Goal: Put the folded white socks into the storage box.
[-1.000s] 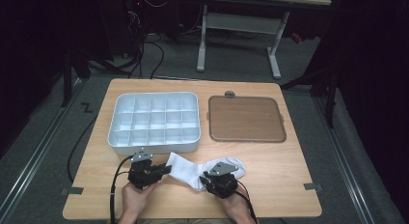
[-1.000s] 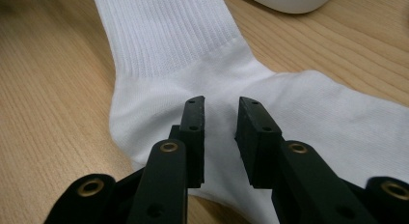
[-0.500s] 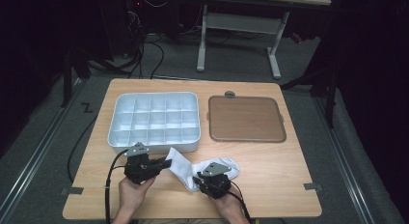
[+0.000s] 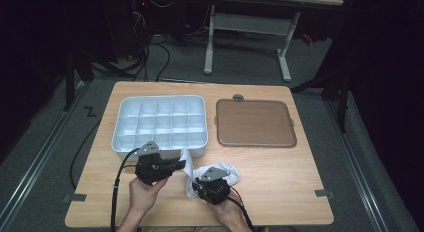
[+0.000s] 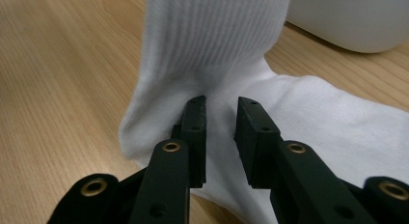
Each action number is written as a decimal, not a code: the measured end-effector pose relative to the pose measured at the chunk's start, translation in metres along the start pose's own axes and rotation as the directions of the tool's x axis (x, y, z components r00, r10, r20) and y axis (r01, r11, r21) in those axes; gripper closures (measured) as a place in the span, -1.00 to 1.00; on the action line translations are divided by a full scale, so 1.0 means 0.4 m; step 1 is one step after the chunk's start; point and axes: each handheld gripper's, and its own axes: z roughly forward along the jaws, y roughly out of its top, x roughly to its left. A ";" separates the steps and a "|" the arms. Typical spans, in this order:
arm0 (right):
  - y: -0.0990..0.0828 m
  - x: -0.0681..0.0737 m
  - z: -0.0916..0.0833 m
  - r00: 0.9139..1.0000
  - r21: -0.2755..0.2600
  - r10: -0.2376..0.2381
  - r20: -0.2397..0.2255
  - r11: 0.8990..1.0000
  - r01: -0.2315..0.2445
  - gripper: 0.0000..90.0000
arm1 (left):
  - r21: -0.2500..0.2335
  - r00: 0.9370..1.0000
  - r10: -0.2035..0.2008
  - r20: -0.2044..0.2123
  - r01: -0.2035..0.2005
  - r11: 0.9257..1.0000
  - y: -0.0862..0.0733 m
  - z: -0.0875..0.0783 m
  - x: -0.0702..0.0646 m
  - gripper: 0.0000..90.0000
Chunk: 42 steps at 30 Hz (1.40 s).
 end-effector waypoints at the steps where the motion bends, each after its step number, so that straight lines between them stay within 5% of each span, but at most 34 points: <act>1: 0.005 0.005 0.006 1.000 -0.003 0.002 -0.013 1.000 -0.002 0.66 | 0.010 1.000 0.004 0.002 -0.004 1.000 -0.001 0.005 0.000 0.77; 4: 0.012 0.007 0.007 1.000 0.008 0.004 -0.028 1.000 -0.004 0.61 | 0.024 1.000 0.013 -0.005 -0.013 1.000 -0.005 0.011 0.002 0.77; 9: 0.014 -0.008 -0.052 0.999 -0.022 -0.010 0.035 1.000 0.011 0.56 | 0.042 1.000 0.012 -0.015 -0.011 0.999 -0.007 0.014 0.004 0.77; 17: -0.008 -0.119 -0.132 0.985 -0.023 0.048 0.166 0.999 -0.045 0.44 | 0.052 0.999 0.028 -0.021 -0.027 0.998 -0.010 0.022 -0.004 0.77; 21: -0.028 -0.159 -0.151 0.971 -0.021 0.085 0.223 0.996 -0.082 0.38 | 0.066 0.999 0.043 -0.025 -0.042 0.997 -0.016 0.029 -0.010 0.77; 26: -0.057 -0.196 -0.148 0.966 0.001 0.142 0.215 0.989 -0.146 0.37 | 0.082 0.998 0.050 -0.030 -0.048 0.995 -0.021 0.038 -0.013 0.77; 30: -0.076 -0.210 -0.141 0.968 0.018 0.171 0.184 0.984 -0.177 0.59 | 0.083 0.998 0.051 -0.030 -0.048 0.995 -0.021 0.044 -0.017 0.77; 42: -0.086 -0.192 -0.144 0.972 -0.001 0.197 0.125 0.980 -0.199 0.83 | 0.112 0.996 0.082 -0.029 -0.078 0.991 -0.043 0.068 -0.031 0.77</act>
